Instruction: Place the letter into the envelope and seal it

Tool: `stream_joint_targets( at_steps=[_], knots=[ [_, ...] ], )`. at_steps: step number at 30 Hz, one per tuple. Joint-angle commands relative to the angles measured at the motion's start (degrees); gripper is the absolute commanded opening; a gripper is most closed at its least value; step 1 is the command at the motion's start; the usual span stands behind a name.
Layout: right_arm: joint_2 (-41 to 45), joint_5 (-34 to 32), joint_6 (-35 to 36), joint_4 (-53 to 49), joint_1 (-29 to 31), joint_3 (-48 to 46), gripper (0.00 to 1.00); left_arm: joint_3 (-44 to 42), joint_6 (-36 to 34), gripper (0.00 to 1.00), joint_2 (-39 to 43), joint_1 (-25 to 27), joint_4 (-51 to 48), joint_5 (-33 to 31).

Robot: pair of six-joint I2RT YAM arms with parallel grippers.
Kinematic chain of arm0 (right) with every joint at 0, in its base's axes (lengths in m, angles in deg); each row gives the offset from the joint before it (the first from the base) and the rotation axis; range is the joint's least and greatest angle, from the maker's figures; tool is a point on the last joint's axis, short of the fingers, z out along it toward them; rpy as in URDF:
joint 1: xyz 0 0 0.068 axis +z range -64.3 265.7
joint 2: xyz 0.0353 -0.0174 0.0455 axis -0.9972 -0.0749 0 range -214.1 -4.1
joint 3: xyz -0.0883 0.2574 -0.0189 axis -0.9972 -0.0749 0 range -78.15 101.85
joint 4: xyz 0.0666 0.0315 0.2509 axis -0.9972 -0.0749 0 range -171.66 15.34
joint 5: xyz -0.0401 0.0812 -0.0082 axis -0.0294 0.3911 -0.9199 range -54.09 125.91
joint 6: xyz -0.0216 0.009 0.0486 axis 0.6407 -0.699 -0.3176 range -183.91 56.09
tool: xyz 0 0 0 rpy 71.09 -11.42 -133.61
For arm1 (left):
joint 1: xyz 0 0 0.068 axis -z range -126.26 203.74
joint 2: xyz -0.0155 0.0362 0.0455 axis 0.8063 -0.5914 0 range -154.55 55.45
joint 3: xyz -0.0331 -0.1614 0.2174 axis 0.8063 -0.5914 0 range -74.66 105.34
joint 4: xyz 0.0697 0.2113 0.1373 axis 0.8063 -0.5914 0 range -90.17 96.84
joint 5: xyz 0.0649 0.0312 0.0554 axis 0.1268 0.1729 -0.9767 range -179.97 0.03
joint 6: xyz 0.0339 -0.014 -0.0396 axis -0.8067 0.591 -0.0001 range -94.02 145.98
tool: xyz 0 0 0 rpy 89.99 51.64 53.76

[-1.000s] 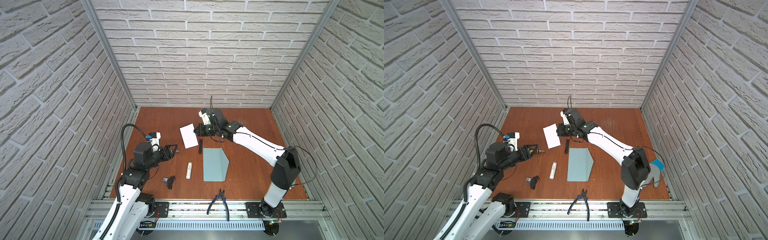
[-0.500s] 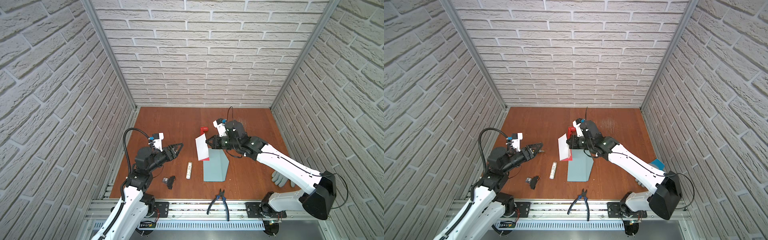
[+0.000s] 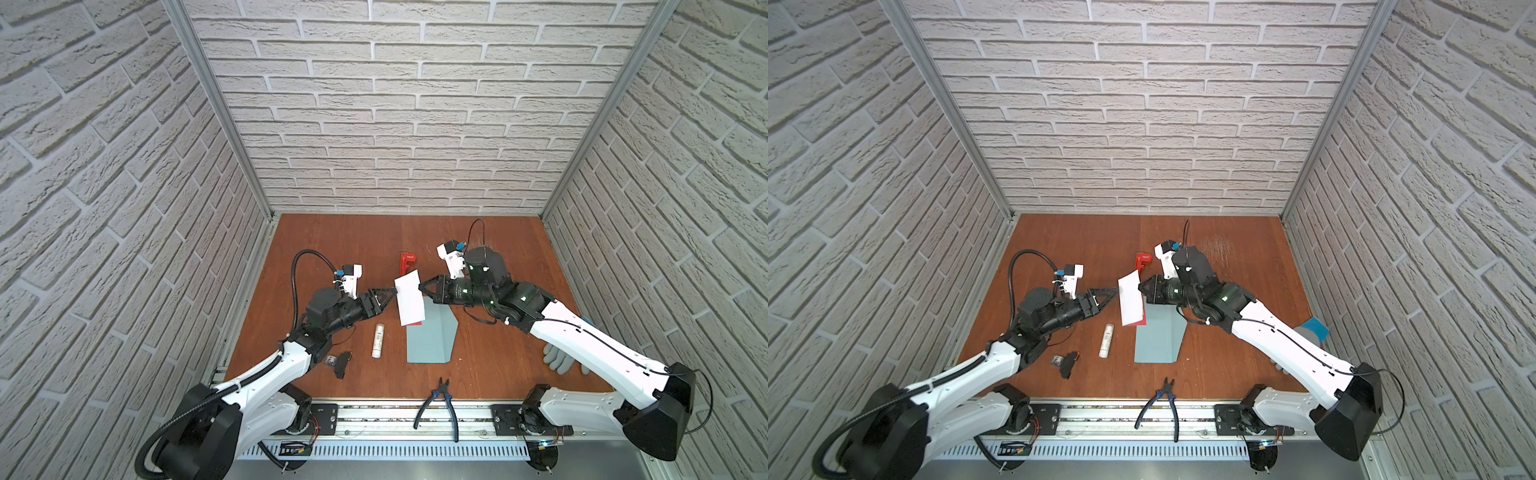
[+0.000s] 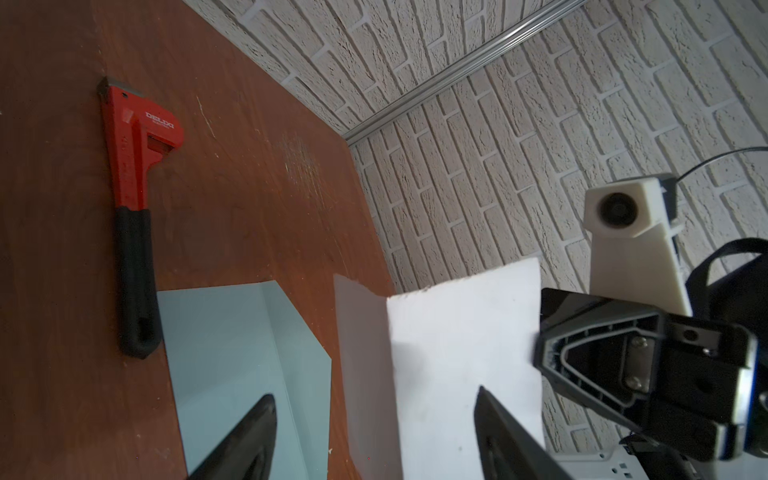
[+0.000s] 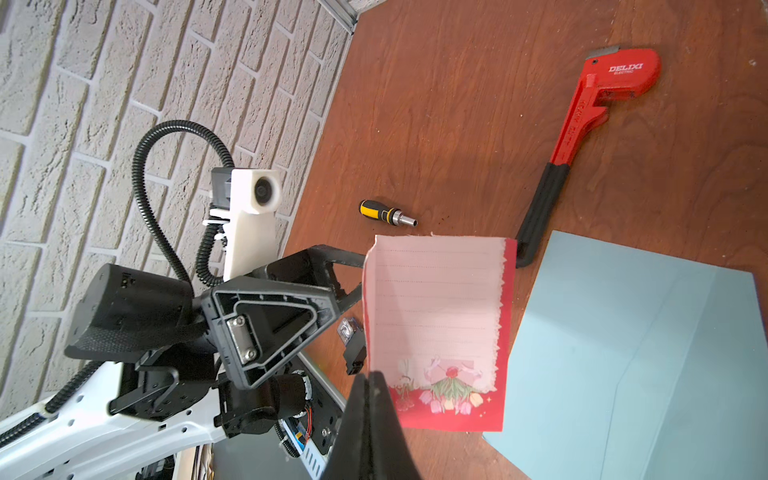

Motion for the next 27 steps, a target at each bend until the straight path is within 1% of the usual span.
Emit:
stream_joint_targets(
  at_steps=[1,6,9,13,15,16,20,23,24,25,26,27],
  knots=[
    [1.64,1.00,-1.31,2.67,0.35,-0.78,0.06,-0.10,4.03,0.74,-4.76,1.19,17.27,1.65],
    [2.10,1.16,-1.70,3.05,0.16,-0.86,0.06,1.14,6.88,0.71,-10.53,2.76,26.09,3.07],
    [2.59,-0.03,-1.20,1.87,-0.11,-1.21,0.06,1.66,8.94,0.66,-12.63,2.92,30.71,4.41],
    [3.94,-2.92,-0.29,-0.17,-0.35,-2.36,0.06,1.88,11.31,0.57,-15.02,2.94,36.96,5.75],
    [4.20,-3.26,-0.11,-0.45,-0.58,-3.03,0.06,2.17,12.62,0.51,-16.48,2.93,39.37,6.29],
    [4.24,-3.27,0.01,-0.85,-0.70,-3.17,0.06,2.36,13.29,0.46,-17.34,2.93,40.68,6.66],
    [5.10,-3.09,-0.09,-0.57,-1.30,-4.84,0.06,3.11,14.24,0.23,-19.29,3.30,42.44,7.13],
    [5.91,-2.72,0.06,-0.79,-2.11,-5.97,0.07,3.63,13.80,0.13,-19.45,3.70,41.75,6.97],
    [6.32,-2.49,-0.06,-0.62,-2.39,-6.55,0.12,3.84,13.57,0.09,-19.33,3.72,40.99,6.82],
    [6.96,-2.01,-0.17,-0.03,-2.78,-7.43,0.24,3.89,13.19,0.02,-19.06,3.80,40.10,6.54],
    [7.64,-1.22,-0.64,0.82,-3.26,-8.53,0.37,3.96,12.87,0.00,-18.57,3.89,39.29,6.30],
    [8.27,-0.51,-0.88,1.73,-3.63,-9.60,0.44,4.09,12.37,0.00,-18.16,3.89,38.52,6.19]
  ],
)
